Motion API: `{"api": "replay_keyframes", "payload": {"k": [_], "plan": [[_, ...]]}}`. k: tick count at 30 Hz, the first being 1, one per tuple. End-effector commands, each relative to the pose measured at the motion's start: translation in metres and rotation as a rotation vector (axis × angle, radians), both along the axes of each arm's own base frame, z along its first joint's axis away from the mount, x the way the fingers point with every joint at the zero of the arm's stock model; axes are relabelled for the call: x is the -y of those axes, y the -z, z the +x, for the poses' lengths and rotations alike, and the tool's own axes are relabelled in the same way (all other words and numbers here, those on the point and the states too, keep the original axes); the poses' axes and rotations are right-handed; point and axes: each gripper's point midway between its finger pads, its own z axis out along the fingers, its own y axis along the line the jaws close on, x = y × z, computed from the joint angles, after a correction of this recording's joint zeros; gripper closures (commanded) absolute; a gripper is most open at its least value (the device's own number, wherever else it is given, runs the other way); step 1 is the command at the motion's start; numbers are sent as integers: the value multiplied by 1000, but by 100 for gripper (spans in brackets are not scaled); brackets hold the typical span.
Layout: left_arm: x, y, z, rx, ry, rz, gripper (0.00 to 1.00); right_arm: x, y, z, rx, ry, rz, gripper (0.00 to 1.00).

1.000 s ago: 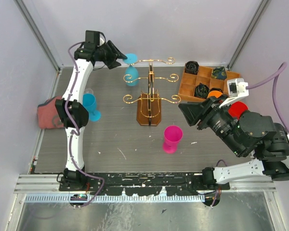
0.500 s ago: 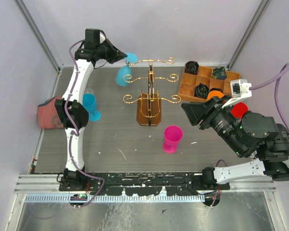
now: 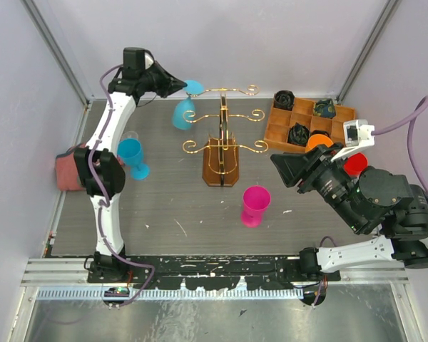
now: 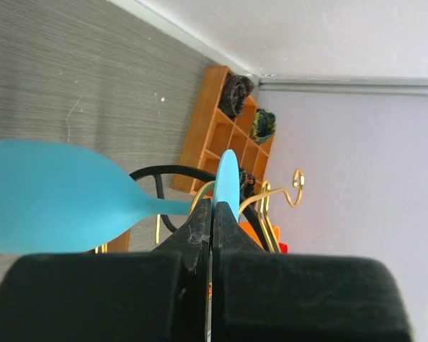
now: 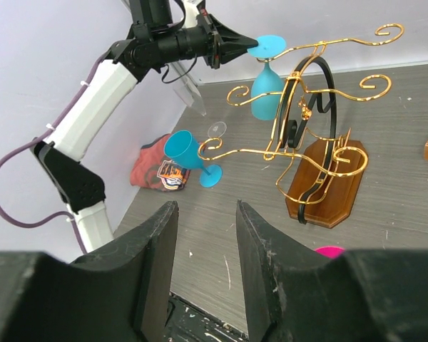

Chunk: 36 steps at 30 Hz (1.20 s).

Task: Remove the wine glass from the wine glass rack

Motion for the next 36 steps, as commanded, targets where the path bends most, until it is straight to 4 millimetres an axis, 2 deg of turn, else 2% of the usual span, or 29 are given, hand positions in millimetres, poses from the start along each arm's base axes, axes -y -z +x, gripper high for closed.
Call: {"api": "replay_keyframes", "payload": {"k": [1, 9, 14, 18, 24, 26, 27, 30, 36], "plan": [[-11, -37, -10, 86, 10, -122, 100, 4, -5, 2, -6, 28, 45, 56], [-7, -53, -33, 129, 30, -235, 100, 2, -7, 3, -4, 28, 42, 56], [13, -63, -35, 151, 83, -329, 100, 3, -6, 3, -3, 33, 39, 56], [29, -73, -25, 182, 113, -376, 100, 3, -7, 3, -3, 33, 39, 56], [42, -84, 8, 243, 123, -379, 100, 6, -7, 4, -2, 38, 41, 57], [39, -78, 20, 250, 105, -329, 100, 6, -7, 4, -2, 41, 40, 57], [37, -84, 22, 275, 100, -312, 100, 7, -7, 4, -1, 44, 39, 57], [26, -87, 34, 307, 70, -293, 100, 9, -7, 5, 0, 53, 34, 57], [-22, -91, 50, 357, -53, -143, 100, 12, -7, 6, 4, 59, 28, 57]]}}
